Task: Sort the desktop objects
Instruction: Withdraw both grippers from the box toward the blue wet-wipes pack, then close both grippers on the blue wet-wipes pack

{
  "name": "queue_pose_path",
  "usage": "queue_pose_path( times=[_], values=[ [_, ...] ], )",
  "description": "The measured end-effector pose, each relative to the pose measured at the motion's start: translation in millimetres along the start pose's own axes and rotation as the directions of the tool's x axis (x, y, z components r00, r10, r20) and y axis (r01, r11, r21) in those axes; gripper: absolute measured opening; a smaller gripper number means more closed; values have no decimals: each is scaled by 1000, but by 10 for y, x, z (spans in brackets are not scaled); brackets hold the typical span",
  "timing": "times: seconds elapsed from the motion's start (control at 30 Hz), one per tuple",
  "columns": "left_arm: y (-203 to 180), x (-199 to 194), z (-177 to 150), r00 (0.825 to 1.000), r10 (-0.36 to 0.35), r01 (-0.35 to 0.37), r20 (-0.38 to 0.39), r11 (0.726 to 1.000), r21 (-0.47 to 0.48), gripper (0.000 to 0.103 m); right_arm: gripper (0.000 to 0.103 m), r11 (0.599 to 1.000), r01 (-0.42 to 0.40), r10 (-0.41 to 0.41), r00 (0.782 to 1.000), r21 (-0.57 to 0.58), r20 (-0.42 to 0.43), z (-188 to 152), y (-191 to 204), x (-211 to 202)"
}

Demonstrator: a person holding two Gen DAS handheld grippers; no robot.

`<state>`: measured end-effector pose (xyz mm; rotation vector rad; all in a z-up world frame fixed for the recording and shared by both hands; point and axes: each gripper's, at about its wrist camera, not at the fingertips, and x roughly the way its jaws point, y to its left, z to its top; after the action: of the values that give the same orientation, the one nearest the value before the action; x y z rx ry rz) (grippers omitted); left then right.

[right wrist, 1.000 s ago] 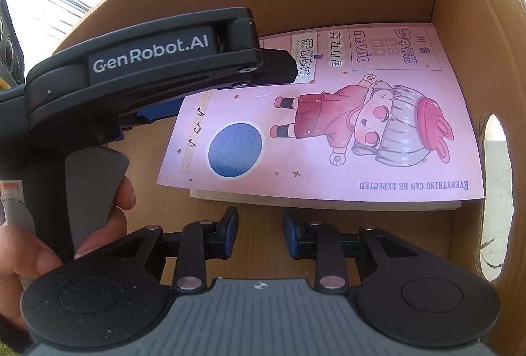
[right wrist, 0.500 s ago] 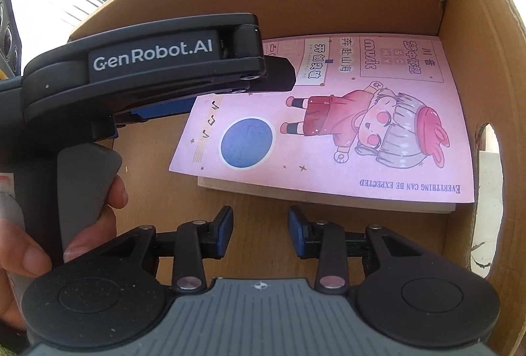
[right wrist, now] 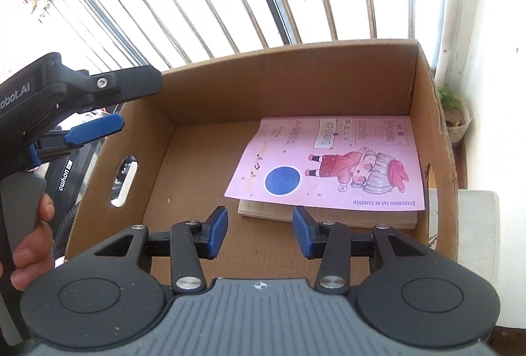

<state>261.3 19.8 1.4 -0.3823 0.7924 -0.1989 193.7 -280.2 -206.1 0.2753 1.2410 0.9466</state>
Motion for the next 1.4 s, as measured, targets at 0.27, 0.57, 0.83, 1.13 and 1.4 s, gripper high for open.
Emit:
queue_pose_path(
  times=[0.27, 0.57, 0.83, 1.13, 1.4],
  values=[
    [-391, 256, -512, 990, -31, 30, 134, 999, 13, 101, 65, 996, -4, 27, 964, -86, 263, -17, 327, -923],
    [-83, -39, -957, 997, -62, 63, -48, 998, 18, 103, 99, 995, -87, 94, 986, -57, 136, -703, 531, -1050],
    [-105, 723, -1762, 921, 5, 13, -390, 999, 44, 102, 86, 977, -110, 135, 982, 184, -132, -1183, 53, -355],
    [-210, 1239, -2266, 850, 20, 38, -527, 994, 100, 95, 63, 922, -159, 263, 925, 353, -272, -1400, -231, 93],
    [-300, 1253, -2367, 844, 47, 52, -535, 985, 168, 99, 52, 924, -187, 292, 908, 334, -301, -1526, -228, 137]
  ],
)
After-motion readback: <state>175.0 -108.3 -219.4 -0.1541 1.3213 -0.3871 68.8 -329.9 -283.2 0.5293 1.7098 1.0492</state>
